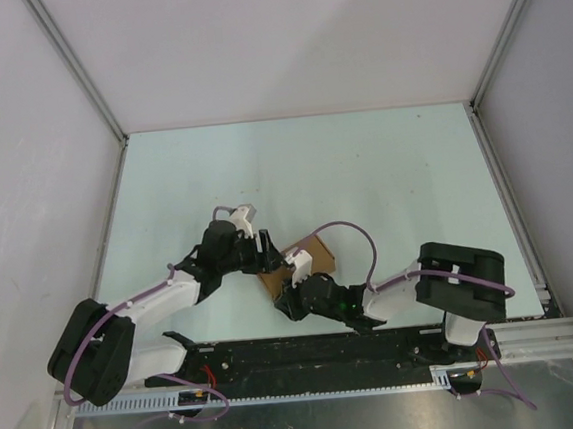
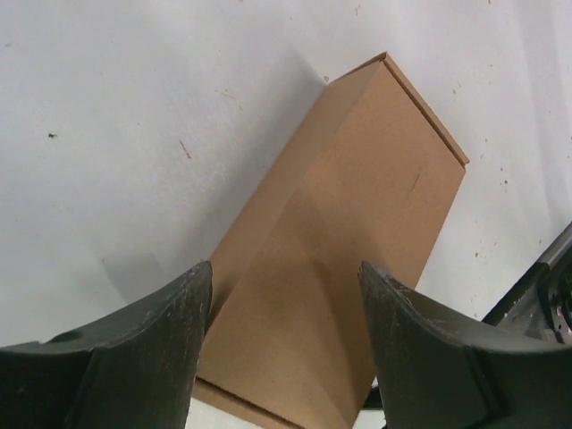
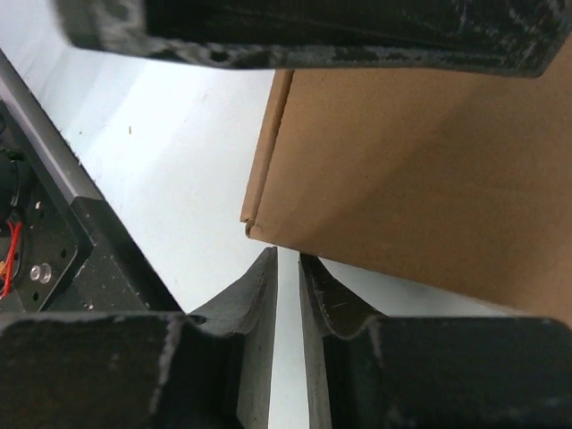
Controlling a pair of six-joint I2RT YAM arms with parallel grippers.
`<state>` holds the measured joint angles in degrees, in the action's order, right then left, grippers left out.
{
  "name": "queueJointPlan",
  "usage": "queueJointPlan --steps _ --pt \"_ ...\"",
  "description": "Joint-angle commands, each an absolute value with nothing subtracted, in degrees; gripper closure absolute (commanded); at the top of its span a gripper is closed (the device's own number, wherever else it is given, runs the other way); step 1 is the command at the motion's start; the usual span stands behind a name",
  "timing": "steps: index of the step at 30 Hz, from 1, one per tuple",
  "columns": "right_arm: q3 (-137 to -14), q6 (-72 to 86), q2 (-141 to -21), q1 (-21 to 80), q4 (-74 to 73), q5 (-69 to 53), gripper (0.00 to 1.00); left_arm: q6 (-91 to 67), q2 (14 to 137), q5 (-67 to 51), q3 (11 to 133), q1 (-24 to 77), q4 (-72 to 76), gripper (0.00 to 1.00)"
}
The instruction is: Fold the paper box
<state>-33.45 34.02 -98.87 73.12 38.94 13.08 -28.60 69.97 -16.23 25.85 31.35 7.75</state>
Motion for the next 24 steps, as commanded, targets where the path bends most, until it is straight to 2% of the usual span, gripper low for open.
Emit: queueJointPlan --steps 1,9,14,17,24 --pt "-35.0 31.8 -92.8 73.4 36.0 16.5 0.77 -30.6 69.3 -18.5 28.6 32.2 1.9 0.28" --pt "-34.9 33.0 -82.1 74.4 22.7 19.5 0.76 -29.2 69.6 -16.3 34.4 32.2 -1.6 0.26" --pt "-34.4 33.4 -79.2 74.3 18.4 17.4 0.75 -28.0 70.8 -15.7 35.0 32.2 -2.6 0.25" --pt "-33.5 34.0 -77.2 74.1 14.3 20.6 0.75 -27.2 71.2 -14.9 35.9 32.1 -2.9 0.25" --pt "-26.4 35.5 -65.0 65.1 8.4 21.3 0.76 -23.3 76.2 -17.2 42.7 32.2 -2.5 0.25"
